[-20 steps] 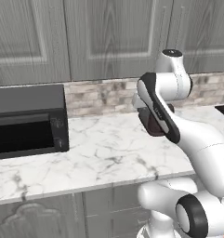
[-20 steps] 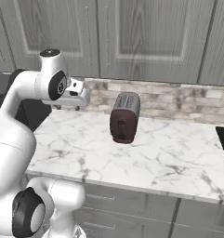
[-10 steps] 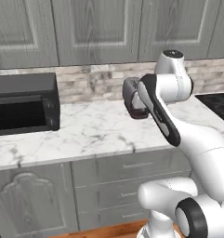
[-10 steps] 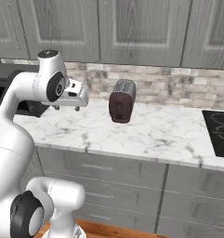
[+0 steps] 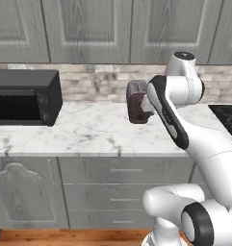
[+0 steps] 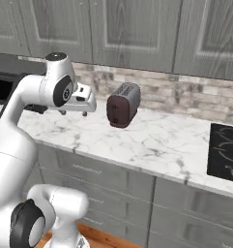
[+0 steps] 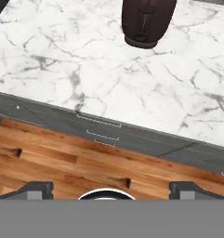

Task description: Take a straw from the drawer in front and place it inside the glass cup on the dining counter.

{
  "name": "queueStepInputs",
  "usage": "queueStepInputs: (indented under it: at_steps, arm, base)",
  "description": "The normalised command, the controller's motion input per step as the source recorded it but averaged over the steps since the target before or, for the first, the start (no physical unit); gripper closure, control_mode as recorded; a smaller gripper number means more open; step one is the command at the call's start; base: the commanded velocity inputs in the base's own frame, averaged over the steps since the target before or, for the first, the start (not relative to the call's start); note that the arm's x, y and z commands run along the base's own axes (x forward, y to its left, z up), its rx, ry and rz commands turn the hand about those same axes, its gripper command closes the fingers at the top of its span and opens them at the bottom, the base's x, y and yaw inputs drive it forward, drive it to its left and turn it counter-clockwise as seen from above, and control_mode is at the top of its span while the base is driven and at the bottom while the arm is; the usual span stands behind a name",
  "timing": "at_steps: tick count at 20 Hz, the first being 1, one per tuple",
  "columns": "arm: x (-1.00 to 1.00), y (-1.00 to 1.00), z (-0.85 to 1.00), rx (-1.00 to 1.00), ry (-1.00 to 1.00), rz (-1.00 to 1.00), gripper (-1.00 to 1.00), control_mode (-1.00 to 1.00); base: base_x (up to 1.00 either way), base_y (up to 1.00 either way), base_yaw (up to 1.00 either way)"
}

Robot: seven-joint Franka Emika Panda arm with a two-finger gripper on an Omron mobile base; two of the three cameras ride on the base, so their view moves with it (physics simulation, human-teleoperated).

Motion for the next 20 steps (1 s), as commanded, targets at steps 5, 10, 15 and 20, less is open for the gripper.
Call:
queueStepInputs:
  at_steps: [5,10,15,20]
  arm:
    - [0.00,0.00,0.00,0.00,0.00,0.00,-1.00,1.00]
    - [0.00,0.00,0.00,0.00,0.00,0.00,-1.00,1.00]
    - [0.00,0.00,0.00,0.00,0.00,0.00,-1.00,1.00]
    - [0.00,0.00,0.00,0.00,0.00,0.00,-1.00,1.00]
  base:
    - [0.00,-0.58,0.45]
    - [0.00,-0.49,0.45]
    - [0.00,-0.55,0.38]
    - [-0.08,-0.66,0.25]
